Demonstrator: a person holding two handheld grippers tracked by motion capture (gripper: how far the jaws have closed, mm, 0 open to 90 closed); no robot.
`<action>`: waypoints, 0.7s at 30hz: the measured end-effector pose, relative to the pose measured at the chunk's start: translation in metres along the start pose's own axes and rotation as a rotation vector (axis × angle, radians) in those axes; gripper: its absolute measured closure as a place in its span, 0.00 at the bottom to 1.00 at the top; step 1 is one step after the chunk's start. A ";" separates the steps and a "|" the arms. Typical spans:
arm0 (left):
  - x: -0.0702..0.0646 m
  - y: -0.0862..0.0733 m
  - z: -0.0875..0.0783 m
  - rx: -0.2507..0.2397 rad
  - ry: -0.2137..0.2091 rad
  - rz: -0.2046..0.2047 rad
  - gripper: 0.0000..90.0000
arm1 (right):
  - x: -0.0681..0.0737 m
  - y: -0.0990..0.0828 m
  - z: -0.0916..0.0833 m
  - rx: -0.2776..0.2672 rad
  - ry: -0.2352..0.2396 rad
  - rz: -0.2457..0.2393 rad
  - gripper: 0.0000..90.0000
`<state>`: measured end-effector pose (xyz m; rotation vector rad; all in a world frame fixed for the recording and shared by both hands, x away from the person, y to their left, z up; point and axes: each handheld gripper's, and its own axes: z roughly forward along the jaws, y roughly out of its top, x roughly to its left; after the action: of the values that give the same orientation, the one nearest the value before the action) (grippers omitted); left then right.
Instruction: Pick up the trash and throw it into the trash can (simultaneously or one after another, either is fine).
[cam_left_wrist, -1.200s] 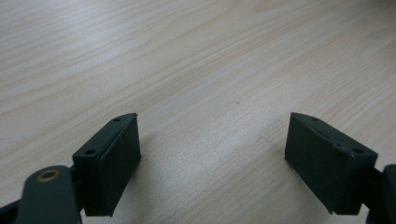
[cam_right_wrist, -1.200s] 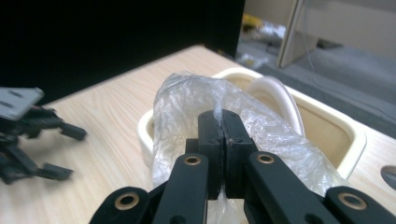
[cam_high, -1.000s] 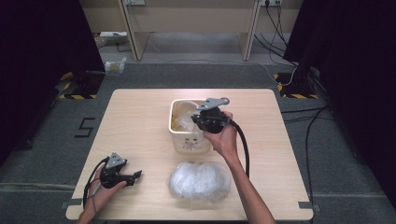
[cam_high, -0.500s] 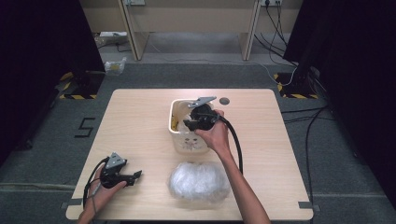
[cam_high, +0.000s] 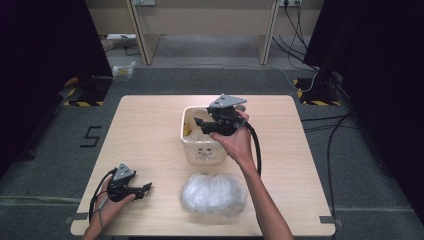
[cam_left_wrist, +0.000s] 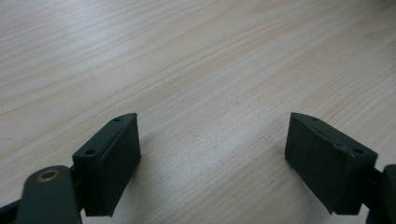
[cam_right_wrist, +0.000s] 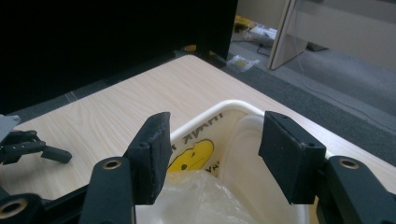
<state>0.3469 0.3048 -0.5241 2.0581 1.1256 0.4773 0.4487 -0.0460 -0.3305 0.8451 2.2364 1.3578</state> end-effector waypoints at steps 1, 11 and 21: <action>0.000 0.000 0.000 0.000 0.000 0.000 0.19 | 0.000 0.000 -0.003 -0.006 -0.002 0.001 0.48; 0.000 0.000 0.000 -0.001 0.001 -0.001 0.19 | 0.000 -0.013 -0.037 -0.038 -0.029 -0.017 0.48; 0.000 0.000 0.000 0.000 0.000 0.000 0.19 | 0.000 -0.042 -0.056 -0.022 -0.039 -0.003 0.44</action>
<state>0.3469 0.3048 -0.5241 2.0581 1.1257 0.4773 0.4021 -0.0975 -0.3426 0.8525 2.1886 1.3512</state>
